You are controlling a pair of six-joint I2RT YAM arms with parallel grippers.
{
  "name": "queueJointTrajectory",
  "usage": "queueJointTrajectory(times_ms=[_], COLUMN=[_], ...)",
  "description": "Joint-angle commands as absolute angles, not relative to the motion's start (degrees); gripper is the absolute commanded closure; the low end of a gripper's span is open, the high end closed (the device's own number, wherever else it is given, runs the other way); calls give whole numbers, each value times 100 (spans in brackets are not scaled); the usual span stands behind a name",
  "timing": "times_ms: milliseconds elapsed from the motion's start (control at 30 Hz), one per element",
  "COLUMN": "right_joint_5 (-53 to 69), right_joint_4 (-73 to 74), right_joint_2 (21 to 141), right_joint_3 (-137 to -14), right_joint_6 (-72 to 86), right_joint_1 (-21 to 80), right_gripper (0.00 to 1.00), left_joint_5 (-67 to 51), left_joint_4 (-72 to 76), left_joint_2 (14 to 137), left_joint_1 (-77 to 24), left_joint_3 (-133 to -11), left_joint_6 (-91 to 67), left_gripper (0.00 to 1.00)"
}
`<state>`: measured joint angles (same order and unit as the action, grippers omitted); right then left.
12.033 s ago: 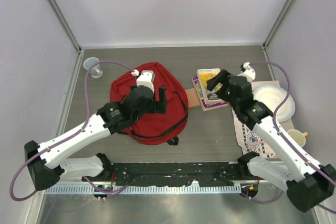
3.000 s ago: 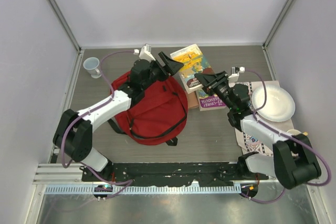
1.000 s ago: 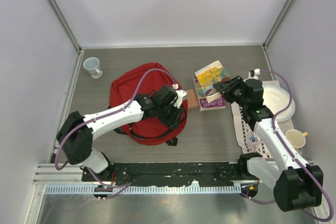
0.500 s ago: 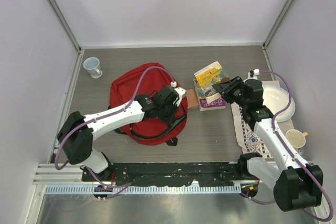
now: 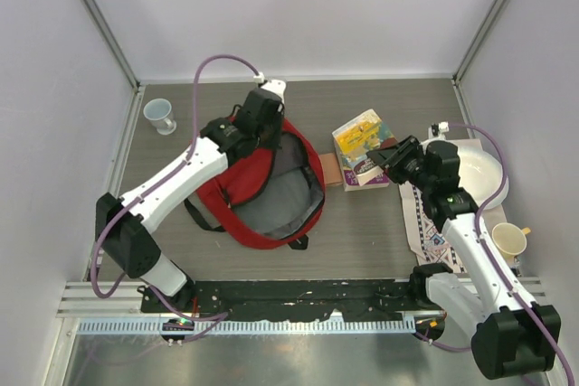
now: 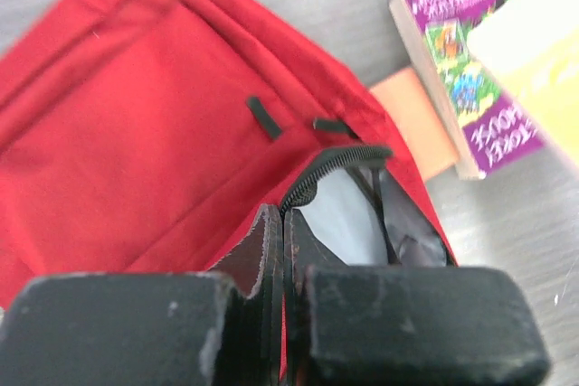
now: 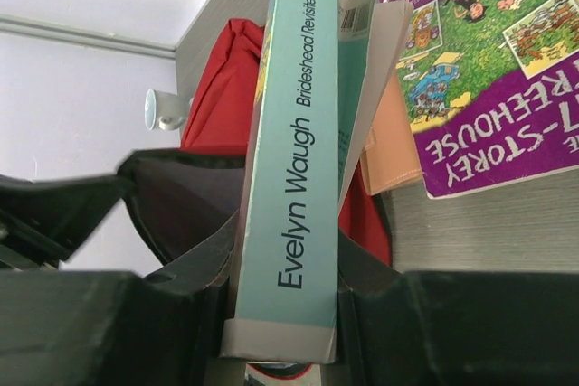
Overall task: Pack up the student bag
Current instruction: Place the book in the student bag.
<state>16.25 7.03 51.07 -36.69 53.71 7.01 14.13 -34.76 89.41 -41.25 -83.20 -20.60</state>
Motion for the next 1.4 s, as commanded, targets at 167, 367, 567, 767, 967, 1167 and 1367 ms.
queueJointTrajectory(times_ms=[167,367,567,767,967,1167,1367], right_joint_5=[3285,4464,4938,5255,5423,4782,4177], right_joint_4=[211,211,509,598,-315,-571,-1748], right_joint_2=[4720,4580,4281,4113,4324,4920,5571], right_joint_3=[-4297,-4359,-4517,-4492,-3798,-3656,-3279], right_joint_6=[5370,5572,5520,5546,6152,5968,6424], right_joint_1=[668,668,668,677,904,1792,2372], right_gripper=[99,99,99,99,99,99,99], left_joint_5=[1854,2127,2452,2531,2426,2364,2373], left_joint_4=[-3358,-2901,-2953,-2813,-2742,-2733,-2742], left_joint_2=[8728,8175,7998,7752,7655,7594,7497], left_joint_1=[-3973,-3973,-3973,-3973,-3973,-3973,-3973], left_joint_3=[-9343,-8877,-8728,-8508,-8403,-8350,-8297], left_joint_6=[-2171,-2373,-2531,-2619,-2689,-2733,-2725], left_gripper=[100,100,100,100,100,100,100])
